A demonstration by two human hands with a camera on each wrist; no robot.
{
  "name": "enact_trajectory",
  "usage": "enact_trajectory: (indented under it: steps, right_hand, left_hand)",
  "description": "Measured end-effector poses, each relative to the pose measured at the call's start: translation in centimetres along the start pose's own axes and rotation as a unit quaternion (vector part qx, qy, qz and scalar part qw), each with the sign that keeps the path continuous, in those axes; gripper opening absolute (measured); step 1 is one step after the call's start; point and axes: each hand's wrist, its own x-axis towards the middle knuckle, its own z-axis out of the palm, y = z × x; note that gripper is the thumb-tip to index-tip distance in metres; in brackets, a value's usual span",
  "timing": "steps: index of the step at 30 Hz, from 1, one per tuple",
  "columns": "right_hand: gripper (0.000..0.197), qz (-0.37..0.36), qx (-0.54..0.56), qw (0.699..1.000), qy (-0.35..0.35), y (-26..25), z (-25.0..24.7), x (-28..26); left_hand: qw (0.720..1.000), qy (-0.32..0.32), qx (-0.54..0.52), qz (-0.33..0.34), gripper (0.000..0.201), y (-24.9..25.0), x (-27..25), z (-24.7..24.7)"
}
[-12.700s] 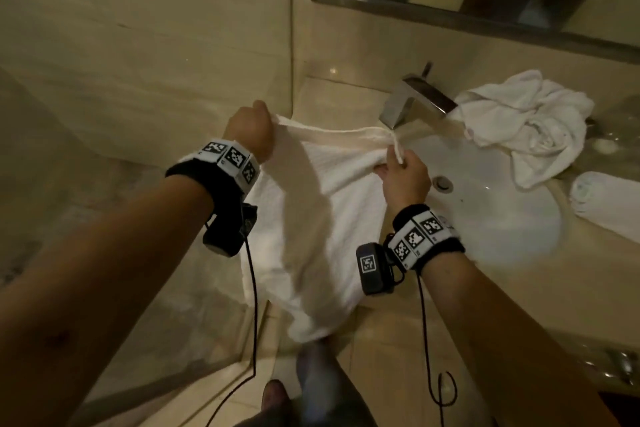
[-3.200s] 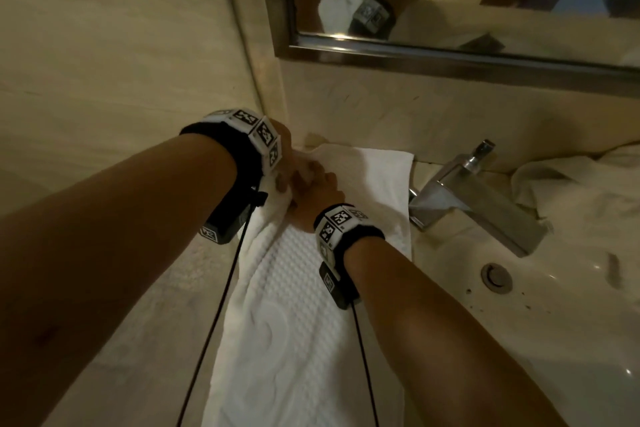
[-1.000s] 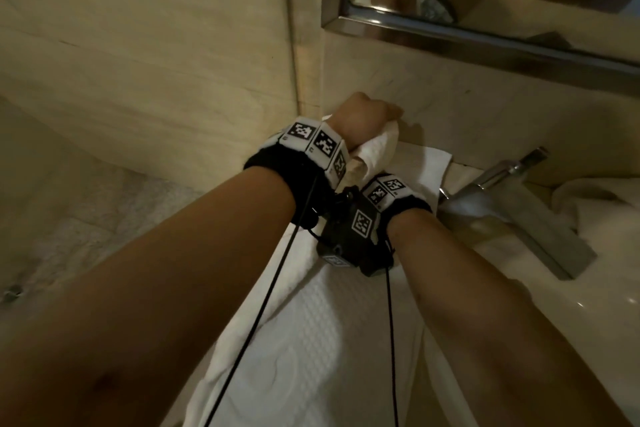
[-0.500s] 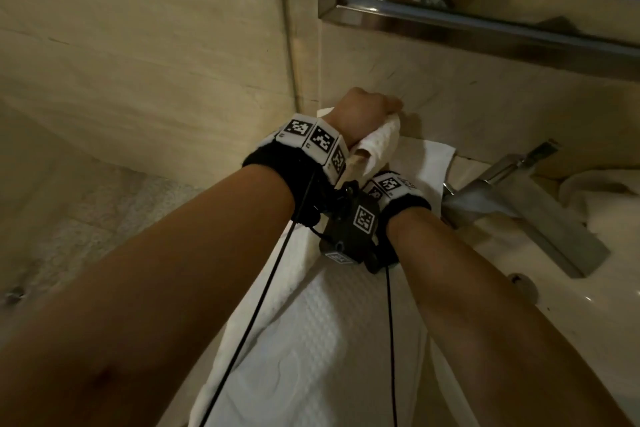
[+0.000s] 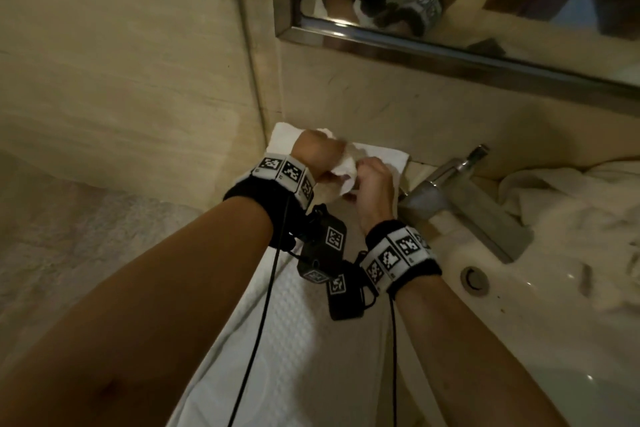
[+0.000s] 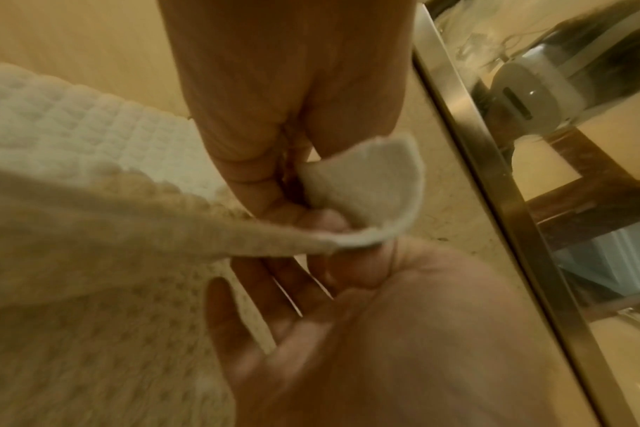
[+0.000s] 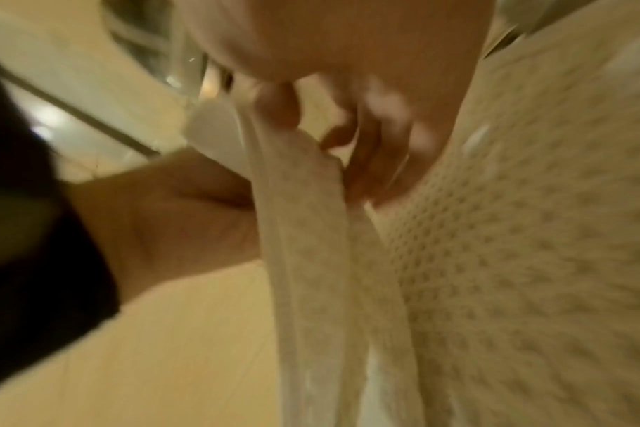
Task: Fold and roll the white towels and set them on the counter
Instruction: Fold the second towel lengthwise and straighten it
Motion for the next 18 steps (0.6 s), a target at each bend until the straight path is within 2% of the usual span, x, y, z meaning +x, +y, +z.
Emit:
enact_trajectory:
  steps: [2, 4, 5, 6, 7, 8, 9, 10, 11, 13, 14, 16, 18]
  right_hand:
    - [0.047, 0.074, 0.047, 0.993, -0.084, -0.1, -0.5, -0.7]
    - [0.072, 0.098, 0.029, 0.989, -0.109, 0.4, -0.7, -0.4]
    - [0.077, 0.091, -0.004, 0.991, -0.102, 0.6, -0.9, -0.1]
    - [0.075, 0.081, -0.049, 0.992, -0.087, 0.9, -1.1, 0.4]
    - [0.065, 0.066, -0.090, 0.991, -0.070, 1.0, -1.4, 0.6]
    - [0.051, 0.053, -0.119, 0.989, -0.064, 0.6, -1.5, 0.4]
    - [0.038, 0.040, -0.139, 0.987, -0.064, 0.2, -1.6, 0.2]
    - [0.033, 0.023, -0.154, 0.985, -0.069, -0.3, -1.6, -0.2]
    - [0.034, 0.008, -0.166, 0.983, -0.073, -1.1, -1.7, -0.6]
    - [0.036, -0.021, -0.163, 0.985, -0.056, -2.3, -1.9, -0.5]
    - [0.036, -0.033, -0.161, 0.985, -0.050, -2.9, -2.0, -0.4]
    - [0.035, -0.045, -0.167, 0.984, -0.051, -3.8, -2.3, -0.2]
    - [0.038, -0.036, -0.172, 0.983, -0.051, -3.9, -2.7, 0.0]
  left_hand:
    - [1.000, -0.017, -0.007, -0.011, 0.011, 0.1, -0.1, 0.3]
    - [0.996, -0.052, -0.052, -0.050, 0.021, 0.3, -0.5, 0.6]
    - [0.991, -0.073, -0.086, -0.067, 0.022, 0.5, -0.6, 0.8]
    - [0.990, -0.084, -0.092, -0.066, 0.018, 0.5, -0.6, 0.8]
    - [0.994, -0.080, -0.054, -0.045, 0.015, 0.7, -0.7, 0.8]
    - [0.998, -0.062, 0.026, -0.003, 0.016, 0.7, -0.4, 0.6]
    - [0.987, -0.034, 0.149, 0.053, 0.022, 0.6, -0.2, 0.3]
    - [0.953, -0.005, 0.279, 0.115, 0.034, 0.7, -0.1, -0.1]
    - [0.906, 0.020, 0.385, 0.174, 0.050, 0.6, 0.0, -0.3]
    - [0.829, 0.011, 0.496, 0.257, 0.071, 0.6, -0.1, -0.5]
    - [0.809, -0.017, 0.525, 0.266, 0.070, 0.7, -0.1, -0.5]
    - [0.793, -0.057, 0.558, 0.238, 0.054, 1.1, 0.3, -0.5]
    - [0.764, -0.069, 0.607, 0.208, 0.047, 1.5, 0.8, -1.0]
